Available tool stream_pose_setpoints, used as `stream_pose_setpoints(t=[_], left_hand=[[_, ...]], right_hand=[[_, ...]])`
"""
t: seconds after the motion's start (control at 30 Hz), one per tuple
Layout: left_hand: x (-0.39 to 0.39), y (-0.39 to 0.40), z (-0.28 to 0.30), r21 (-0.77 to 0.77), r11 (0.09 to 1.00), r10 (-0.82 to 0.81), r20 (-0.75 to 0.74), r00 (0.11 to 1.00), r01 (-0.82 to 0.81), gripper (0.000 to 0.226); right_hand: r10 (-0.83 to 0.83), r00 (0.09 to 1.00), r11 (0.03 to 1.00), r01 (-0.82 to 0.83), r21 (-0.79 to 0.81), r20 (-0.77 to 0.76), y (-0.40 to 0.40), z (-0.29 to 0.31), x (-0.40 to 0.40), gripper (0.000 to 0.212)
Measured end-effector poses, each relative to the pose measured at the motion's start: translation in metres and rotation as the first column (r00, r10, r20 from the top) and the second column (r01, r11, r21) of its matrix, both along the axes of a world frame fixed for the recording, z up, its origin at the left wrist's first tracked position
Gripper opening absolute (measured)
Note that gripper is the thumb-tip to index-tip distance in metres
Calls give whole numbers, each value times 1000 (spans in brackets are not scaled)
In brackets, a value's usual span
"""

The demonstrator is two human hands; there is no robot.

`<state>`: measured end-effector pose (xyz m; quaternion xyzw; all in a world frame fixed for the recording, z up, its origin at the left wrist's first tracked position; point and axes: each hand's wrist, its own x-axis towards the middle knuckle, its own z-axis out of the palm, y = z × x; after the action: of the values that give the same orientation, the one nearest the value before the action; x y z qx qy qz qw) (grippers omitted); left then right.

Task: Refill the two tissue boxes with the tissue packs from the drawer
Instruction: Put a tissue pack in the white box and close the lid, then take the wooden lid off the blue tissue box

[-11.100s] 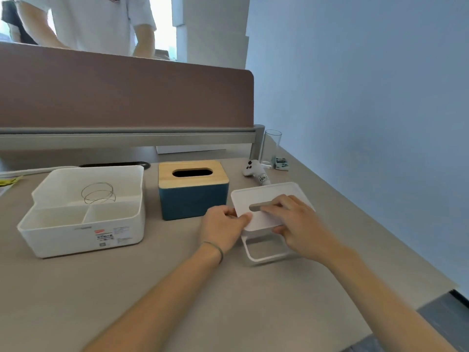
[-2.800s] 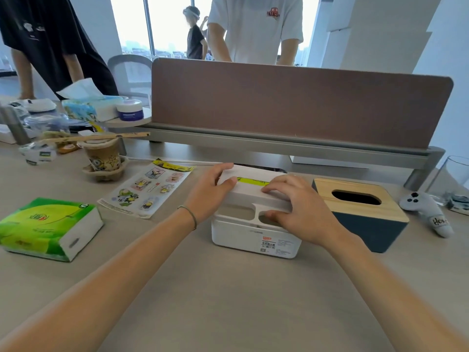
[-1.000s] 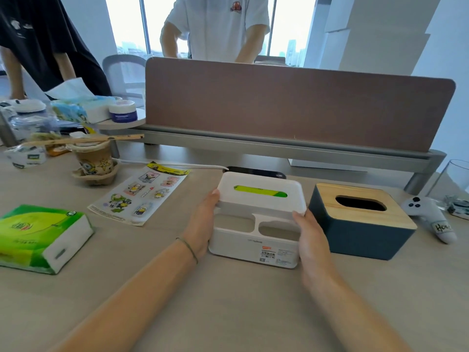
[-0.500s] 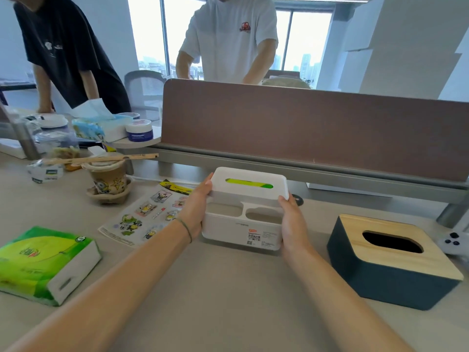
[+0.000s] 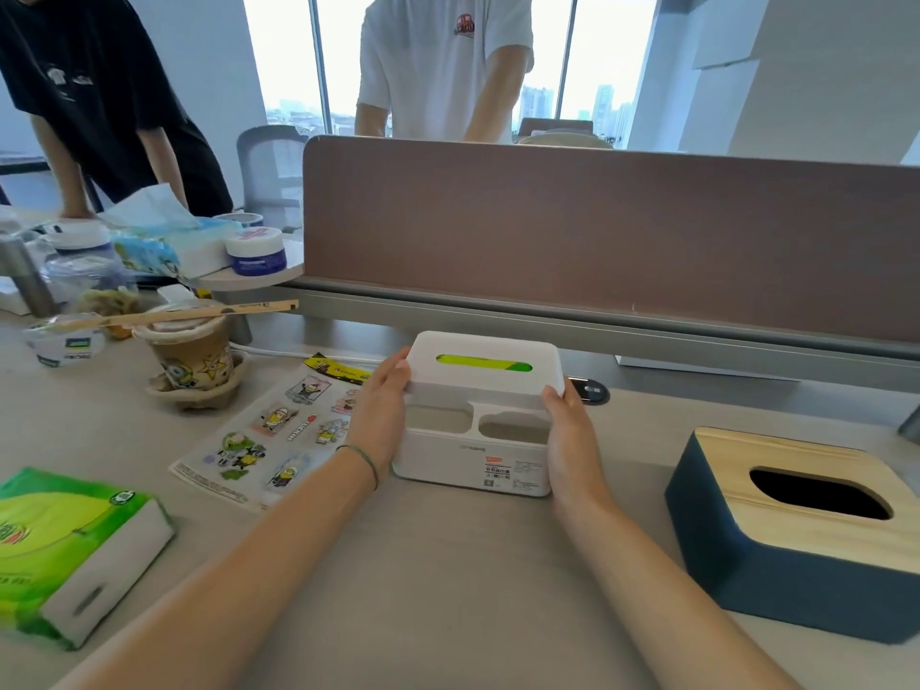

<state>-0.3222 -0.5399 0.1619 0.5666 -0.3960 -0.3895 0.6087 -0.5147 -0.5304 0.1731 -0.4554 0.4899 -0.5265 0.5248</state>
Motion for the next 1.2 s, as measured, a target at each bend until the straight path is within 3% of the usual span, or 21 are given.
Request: stream_pose_setpoints(t=[0.1,0.2,0.4,0.67,0.73,0.83,0.9,1.07,1.13,1.2], left_hand=[[-9,17,19,-133,977,182,105,978,-168,40],[-28,33,43,-276,946,208,112,972,-170,40],[-112,55,73,-353,936,23,111,994,17,37],[-211,88,44,-236,902,-314,213,925,361,42],[-222,91,31,-180,870,-420,218,881,459,54],[-227,90,15,-86,810,-545,259,798,581,103],[-229,86,6,-30,787,-575,327,750,616,122],[-233,66,-7,-9,734,-634,347,691,679,132],[-235,62,-7,-44,727,-627,366,688,685,123],[-233,61,-5,-94,721,-604,400,689,687,105]], right_hand=[[7,999,995,-12,-102,-46,9,12,-5,51],[28,995,980,-46,-195,-96,27,31,-12,47],[-26,988,952,-22,-305,-152,61,59,-47,46],[-152,908,948,23,-318,-390,97,60,-147,31],[-197,840,947,29,-321,-506,101,57,-170,27],[-250,701,939,7,-344,-668,101,51,-196,26],[-268,604,931,-39,-363,-751,98,46,-205,27],[-257,286,936,-163,-311,-923,86,42,-205,33],[-246,168,946,-175,-274,-955,83,38,-203,39],[-289,113,933,-189,-306,-951,81,32,-202,40]])
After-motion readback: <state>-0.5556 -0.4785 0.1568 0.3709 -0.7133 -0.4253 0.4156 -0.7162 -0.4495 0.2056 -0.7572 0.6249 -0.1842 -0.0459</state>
